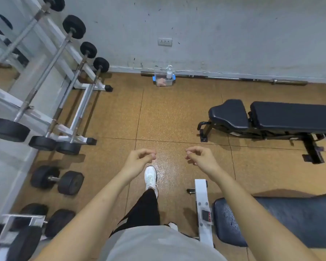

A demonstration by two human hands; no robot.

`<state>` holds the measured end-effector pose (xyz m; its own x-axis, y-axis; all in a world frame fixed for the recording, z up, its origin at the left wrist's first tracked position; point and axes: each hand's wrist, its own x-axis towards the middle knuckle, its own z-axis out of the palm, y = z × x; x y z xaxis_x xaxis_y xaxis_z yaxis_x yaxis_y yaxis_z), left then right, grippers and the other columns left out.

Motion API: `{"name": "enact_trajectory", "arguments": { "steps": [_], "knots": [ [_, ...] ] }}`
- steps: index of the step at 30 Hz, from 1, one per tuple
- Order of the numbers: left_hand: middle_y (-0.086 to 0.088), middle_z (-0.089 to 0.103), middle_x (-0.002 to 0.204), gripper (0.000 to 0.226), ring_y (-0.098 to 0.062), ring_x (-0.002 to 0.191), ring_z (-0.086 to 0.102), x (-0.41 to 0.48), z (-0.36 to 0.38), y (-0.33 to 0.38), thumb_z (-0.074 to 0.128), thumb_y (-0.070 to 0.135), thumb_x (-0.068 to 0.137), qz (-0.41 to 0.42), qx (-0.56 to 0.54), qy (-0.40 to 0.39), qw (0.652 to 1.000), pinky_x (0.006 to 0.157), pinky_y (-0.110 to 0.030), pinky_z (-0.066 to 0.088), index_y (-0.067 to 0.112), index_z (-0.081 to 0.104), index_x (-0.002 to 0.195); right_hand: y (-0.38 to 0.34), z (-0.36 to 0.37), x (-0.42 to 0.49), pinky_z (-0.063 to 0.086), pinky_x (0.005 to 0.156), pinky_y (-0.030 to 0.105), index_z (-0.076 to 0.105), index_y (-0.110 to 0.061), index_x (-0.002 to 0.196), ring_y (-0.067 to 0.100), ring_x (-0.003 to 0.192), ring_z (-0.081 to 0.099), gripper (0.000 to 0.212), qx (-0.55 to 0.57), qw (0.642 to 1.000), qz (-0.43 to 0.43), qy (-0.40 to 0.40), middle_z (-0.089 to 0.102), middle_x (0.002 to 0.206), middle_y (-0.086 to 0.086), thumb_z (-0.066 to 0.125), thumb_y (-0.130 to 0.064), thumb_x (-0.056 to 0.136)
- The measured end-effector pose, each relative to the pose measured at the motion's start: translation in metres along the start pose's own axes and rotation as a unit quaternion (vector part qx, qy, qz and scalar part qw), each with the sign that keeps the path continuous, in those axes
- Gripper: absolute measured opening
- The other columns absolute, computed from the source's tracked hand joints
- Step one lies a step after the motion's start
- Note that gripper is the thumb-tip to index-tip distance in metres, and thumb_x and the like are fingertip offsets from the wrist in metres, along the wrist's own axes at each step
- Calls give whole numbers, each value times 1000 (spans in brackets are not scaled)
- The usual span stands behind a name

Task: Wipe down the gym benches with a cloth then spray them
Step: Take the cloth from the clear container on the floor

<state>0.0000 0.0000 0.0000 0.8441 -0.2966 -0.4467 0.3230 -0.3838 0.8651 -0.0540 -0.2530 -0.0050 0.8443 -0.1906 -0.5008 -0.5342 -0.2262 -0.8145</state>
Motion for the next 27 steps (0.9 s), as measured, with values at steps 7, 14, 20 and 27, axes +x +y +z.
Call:
{"name": "enact_trajectory", "arguments": {
  "steps": [7,14,20,27],
  "knots": [
    [-1,77,101,13,-19,96,70,117,-28,-8,67,13,97,-68,-6,16,998,97,-38,56,23,76,97,-43,13,112,49,61,9,67,-1,118,18,80,63,21,-89,994,42,-44,70,100,18,60,-7,99],
    [5,78,97,10,-19,99,71,256,-67,34,69,24,96,-81,49,-45,994,100,-44,55,28,78,93,-120,0,239,56,82,35,70,-18,103,16,79,67,9,-101,993,46,-44,72,91,12,63,-14,98],
    [-25,73,98,11,-29,87,68,386,-88,91,69,22,96,-78,78,-54,992,95,-46,53,16,78,94,-160,-29,341,48,63,16,71,-3,99,17,72,61,12,-93,993,66,-20,68,84,17,61,-6,96],
    [-18,76,102,20,-23,88,67,547,-80,154,65,7,95,-123,95,-70,985,93,-37,53,20,74,84,-187,-85,511,55,88,34,74,-22,102,17,91,69,12,-55,996,67,-9,71,93,-9,65,-17,95]
  ]
}}
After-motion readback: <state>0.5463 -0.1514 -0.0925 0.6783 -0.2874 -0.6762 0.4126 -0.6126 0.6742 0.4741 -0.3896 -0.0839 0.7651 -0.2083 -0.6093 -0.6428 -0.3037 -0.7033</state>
